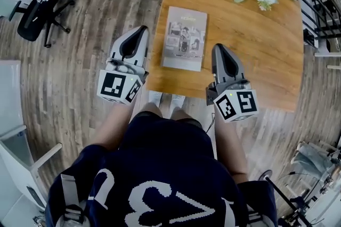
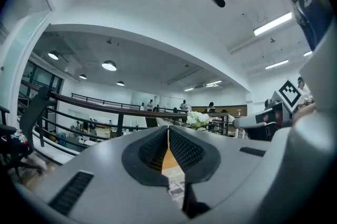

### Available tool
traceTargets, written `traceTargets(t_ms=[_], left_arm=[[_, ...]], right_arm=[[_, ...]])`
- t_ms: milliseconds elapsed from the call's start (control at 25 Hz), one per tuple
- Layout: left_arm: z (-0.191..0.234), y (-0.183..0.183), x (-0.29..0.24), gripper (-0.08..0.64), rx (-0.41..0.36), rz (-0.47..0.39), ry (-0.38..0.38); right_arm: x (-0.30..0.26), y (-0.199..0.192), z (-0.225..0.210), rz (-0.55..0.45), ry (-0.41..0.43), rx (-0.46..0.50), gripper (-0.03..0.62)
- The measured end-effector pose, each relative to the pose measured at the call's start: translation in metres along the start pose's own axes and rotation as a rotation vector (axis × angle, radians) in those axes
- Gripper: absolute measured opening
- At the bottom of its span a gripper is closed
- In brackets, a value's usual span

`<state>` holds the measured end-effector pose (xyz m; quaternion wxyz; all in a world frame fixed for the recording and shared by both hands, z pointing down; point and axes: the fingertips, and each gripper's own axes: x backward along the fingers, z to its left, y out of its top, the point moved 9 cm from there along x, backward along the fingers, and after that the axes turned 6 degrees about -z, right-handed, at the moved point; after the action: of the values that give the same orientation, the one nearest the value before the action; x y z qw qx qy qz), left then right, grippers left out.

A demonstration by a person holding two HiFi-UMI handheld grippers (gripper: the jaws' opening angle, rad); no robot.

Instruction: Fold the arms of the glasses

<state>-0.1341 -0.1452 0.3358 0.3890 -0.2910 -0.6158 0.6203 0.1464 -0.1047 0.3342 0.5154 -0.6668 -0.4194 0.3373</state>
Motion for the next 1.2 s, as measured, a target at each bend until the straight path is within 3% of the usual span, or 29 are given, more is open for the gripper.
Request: traceTargets(t_ms=[160,320,400,520,600,800,1040,1200], left_arm=[[0.002,-0.019,-0.003,0.018,0.025,0.047,-0.040],[0.003,-0.035,-0.001,0.018,0.044,0.093,-0.070],[0.005,-0.041,0.000,0.018,0.050,0.110,-0.080],[0.006,-0.049,-0.002,0.018,0.051,0.129,-0.094],[0.007,-0.052,-0.003,0.018,0.054,0.140,-0.096],[0.007,-0.057,-0.007,0.018,0.043,0.178,-0.097],[0.013,-0.052,-0.005,0.018,0.032,0.160,-0.086],[0.016,-0.052,-0.006,0.018,0.031,0.162,-0.075]], right_arm=[[-0.006,-0.059,-0.004,0.148,-0.016,-0.107,0.026],[-0.004,-0.119,-0.008,0.235,-0.075,-0.409,0.027],[-0.002,-0.141,-0.009,0.238,-0.119,-0.551,0.028],[-0.001,-0.161,-0.011,0.244,-0.166,-0.665,0.034],[-0.003,-0.172,-0.012,0.251,-0.186,-0.754,0.091],[-0.007,-0.193,-0.015,0.199,-0.233,-1.010,0.116],[-0.015,-0.204,-0.021,0.139,-0.248,-1.193,0.120],[-0.017,-0.206,-0.027,0.126,-0.243,-1.230,0.071]])
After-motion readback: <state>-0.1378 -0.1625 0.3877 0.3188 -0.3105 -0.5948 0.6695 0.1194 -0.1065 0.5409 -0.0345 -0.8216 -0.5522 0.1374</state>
